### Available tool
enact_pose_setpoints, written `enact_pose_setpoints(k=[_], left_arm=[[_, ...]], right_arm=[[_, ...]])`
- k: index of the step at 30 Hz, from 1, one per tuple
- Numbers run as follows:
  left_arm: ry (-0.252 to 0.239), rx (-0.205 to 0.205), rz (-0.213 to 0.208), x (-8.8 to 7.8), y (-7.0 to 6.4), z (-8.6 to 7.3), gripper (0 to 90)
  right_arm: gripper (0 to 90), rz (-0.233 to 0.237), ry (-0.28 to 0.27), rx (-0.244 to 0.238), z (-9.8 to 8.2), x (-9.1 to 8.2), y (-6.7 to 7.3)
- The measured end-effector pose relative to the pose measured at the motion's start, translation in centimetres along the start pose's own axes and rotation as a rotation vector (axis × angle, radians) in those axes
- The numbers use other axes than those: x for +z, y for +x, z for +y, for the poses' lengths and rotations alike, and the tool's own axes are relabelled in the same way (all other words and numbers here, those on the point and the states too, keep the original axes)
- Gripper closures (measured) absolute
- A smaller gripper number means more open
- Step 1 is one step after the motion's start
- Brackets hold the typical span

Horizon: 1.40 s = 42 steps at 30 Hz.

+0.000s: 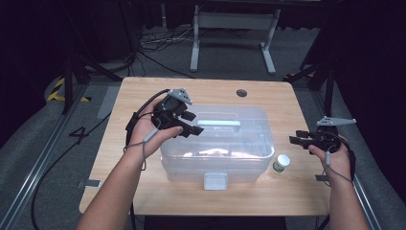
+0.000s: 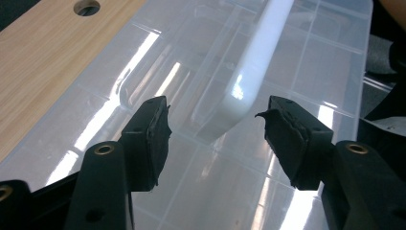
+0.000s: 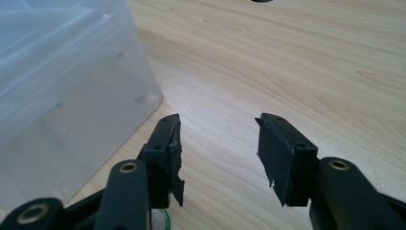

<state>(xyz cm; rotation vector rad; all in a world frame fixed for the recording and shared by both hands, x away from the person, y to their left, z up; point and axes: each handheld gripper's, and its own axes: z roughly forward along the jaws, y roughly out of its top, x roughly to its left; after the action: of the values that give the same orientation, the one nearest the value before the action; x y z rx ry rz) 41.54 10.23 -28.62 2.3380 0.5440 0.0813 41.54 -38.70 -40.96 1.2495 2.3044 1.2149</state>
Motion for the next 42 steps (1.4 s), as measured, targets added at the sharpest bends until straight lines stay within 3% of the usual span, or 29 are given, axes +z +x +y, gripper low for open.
enact_pose_setpoints(k=[7,10,12,13,17,19,28,33,36,37,39,42], left_arm=[[0.015,0.051,-0.002,1.6,-0.4,0.4,47.2],[0.002,0.053,-0.007,2.2,-0.4,0.3,53.5],[-0.015,0.050,-0.007,2.3,-0.4,0.3,64.1],[-0.021,0.045,-0.007,2.3,-0.5,0.3,64.1],[-0.007,0.075,0.038,2.2,-0.8,0.5,71.1],[0.009,0.099,0.081,2.2,-1.0,0.8,73.1],[0.019,0.079,0.087,1.7,-0.3,1.8,74.0],[0.030,0.057,0.080,1.4,0.3,2.5,73.9],[0.034,0.039,0.075,1.3,0.8,3.0,73.9],[0.042,0.038,0.076,1.2,0.9,3.2,73.9],[0.042,0.024,0.069,1.2,1.2,3.5,73.8],[0.045,0.009,0.059,1.1,1.7,3.8,73.7]], right_arm=[[50.4,-0.008,0.009,-0.008,-0.2,0.0,0.1],[50.3,-0.012,0.011,-0.012,-0.3,0.0,0.1],[50.3,-0.014,0.011,-0.013,-0.3,0.0,0.1],[50.2,-0.014,0.011,-0.013,-0.3,0.0,0.1],[49.8,-0.014,0.009,-0.018,-0.3,0.0,0.3],[49.2,-0.013,0.007,-0.023,-0.2,0.0,0.3],[51.5,0.012,-0.033,-0.072,0.2,-0.4,1.4],[52.8,-0.004,-0.028,-0.094,0.4,-0.8,2.3],[56.5,0.016,-0.008,-0.082,0.4,-1.1,2.5],[64.6,0.025,-0.013,-0.083,0.4,-1.3,2.7],[79.9,0.092,-0.046,-0.081,0.4,-2.0,3.1],[89.5,0.111,-0.056,-0.107,0.6,-2.7,3.6]])
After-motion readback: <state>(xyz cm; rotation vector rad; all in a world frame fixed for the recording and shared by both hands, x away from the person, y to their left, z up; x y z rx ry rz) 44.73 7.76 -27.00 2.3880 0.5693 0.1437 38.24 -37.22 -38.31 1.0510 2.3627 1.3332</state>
